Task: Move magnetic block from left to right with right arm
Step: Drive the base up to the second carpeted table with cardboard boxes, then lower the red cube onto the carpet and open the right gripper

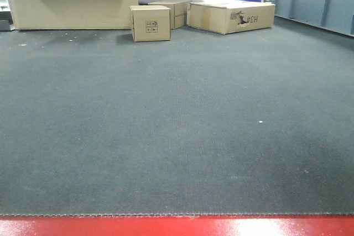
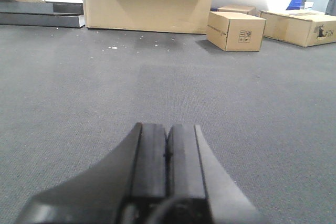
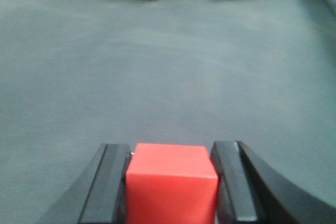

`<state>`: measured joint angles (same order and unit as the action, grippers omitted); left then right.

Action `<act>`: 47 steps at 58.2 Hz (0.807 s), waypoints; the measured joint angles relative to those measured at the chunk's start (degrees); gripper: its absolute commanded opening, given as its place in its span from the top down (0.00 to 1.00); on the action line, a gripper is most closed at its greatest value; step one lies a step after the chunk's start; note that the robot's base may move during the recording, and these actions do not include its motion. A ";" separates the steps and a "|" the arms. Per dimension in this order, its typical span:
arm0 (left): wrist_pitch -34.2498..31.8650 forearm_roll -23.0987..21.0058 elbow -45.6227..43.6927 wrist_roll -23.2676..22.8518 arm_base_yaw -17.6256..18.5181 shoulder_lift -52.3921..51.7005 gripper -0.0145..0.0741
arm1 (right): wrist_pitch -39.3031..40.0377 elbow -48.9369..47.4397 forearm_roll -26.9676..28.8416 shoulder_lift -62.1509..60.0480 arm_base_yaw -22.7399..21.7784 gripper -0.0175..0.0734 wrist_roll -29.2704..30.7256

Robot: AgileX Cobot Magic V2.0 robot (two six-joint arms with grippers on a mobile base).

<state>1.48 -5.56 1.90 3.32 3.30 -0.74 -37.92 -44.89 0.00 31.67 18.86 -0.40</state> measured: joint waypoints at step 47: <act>0.00 0.00 0.00 0.00 0.00 0.00 0.98 | -8.71 -32.36 3.16 65.33 15.59 0.56 1.45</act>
<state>1.48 -5.56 1.90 3.32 3.30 -0.74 -46.63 -77.25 3.16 96.99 34.44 1.05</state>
